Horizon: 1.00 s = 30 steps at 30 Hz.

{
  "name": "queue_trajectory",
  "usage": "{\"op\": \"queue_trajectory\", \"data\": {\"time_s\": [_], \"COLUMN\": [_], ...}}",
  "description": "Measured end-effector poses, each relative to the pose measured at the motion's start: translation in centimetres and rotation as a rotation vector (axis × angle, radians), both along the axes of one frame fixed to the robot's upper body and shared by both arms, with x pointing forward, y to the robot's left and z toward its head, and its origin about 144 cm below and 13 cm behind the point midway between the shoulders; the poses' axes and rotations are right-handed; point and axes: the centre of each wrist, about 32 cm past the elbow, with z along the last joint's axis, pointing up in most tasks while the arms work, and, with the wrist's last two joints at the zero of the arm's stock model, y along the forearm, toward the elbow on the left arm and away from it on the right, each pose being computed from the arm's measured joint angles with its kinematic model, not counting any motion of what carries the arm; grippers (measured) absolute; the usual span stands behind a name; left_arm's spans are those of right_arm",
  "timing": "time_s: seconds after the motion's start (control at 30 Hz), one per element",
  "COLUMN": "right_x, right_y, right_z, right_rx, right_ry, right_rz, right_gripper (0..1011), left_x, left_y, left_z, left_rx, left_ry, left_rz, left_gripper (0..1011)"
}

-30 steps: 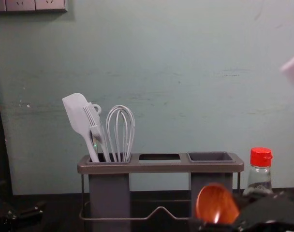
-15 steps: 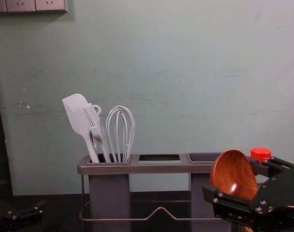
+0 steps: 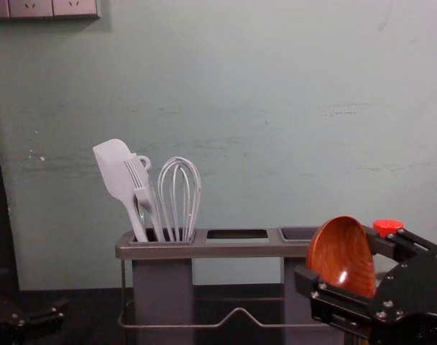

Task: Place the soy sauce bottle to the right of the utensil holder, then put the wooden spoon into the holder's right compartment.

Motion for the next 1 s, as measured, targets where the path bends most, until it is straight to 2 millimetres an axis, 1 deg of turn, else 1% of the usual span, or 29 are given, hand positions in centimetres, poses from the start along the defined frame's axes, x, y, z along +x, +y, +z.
{"op": "queue_trajectory", "data": {"time_s": [0.77,0.87,0.9,1.0], "right_x": [0.1,1.0,1.0,2.1], "right_y": [0.0,0.0,0.0,0.1], "right_z": [0.0,0.4,0.4,1.0], "right_rx": [0.010,0.033,0.033,0.042], "right_ry": [-0.005,-0.037,-0.037,-0.071], "right_rz": [0.005,0.003,0.003,0.005], "right_gripper": [837,837,837,837], "left_x": [0.0,0.0,0.0,0.0], "left_y": [0.0,0.0,0.0,0.0], "left_z": [0.0,0.0,0.0,0.0], "left_rx": [0.000,0.000,0.000,0.000], "left_ry": [0.000,0.000,0.000,0.000], "left_rz": [0.000,0.000,0.000,0.000], "left_gripper": [1000,1000,1000,1000]}}
